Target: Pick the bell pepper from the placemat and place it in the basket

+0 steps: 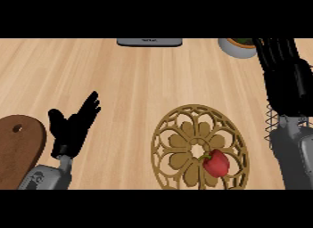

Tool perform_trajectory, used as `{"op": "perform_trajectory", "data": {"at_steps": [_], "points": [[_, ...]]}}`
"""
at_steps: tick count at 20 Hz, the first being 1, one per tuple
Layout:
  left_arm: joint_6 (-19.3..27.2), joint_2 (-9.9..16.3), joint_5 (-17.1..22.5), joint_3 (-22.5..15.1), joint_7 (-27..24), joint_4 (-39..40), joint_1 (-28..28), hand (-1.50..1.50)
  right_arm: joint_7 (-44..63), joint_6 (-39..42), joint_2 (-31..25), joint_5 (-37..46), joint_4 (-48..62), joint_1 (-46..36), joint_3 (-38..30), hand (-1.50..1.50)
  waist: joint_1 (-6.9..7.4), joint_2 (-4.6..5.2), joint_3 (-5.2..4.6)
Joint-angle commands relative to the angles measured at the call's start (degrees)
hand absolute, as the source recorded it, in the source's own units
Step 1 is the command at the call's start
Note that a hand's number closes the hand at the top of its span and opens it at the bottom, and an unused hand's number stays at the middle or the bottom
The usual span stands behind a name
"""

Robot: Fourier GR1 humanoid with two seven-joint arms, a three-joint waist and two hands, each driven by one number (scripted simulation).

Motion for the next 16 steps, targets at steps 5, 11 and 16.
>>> {"op": "perform_trajectory", "data": {"at_steps": [5, 11, 16], "points": [[-0.21, 2.26, -0.63, 0.19, 2.36, 4.03, 4.95, 0.0, 0.35, 24.71, 1.82, -6.83, -7.15, -5.63, 20.6, 1.5, 5.58, 1.23, 0.43], [-0.26, 4.45, -0.03, 1.66, 4.76, 5.9, 7.5, 0.0, -4.44, 40.6, -0.57, 0.65, -16.32, -1.37, 43.54, -1.5, 1.94, 0.3, 0.59], [-0.58, 6.89, 0.74, 4.24, 1.55, 4.15, 13.89, 0.0, -5.97, 35.57, -8.17, 20.67, -27.47, 4.5, 48.52, -1.5, -1.2, -0.26, 0.57]]}}
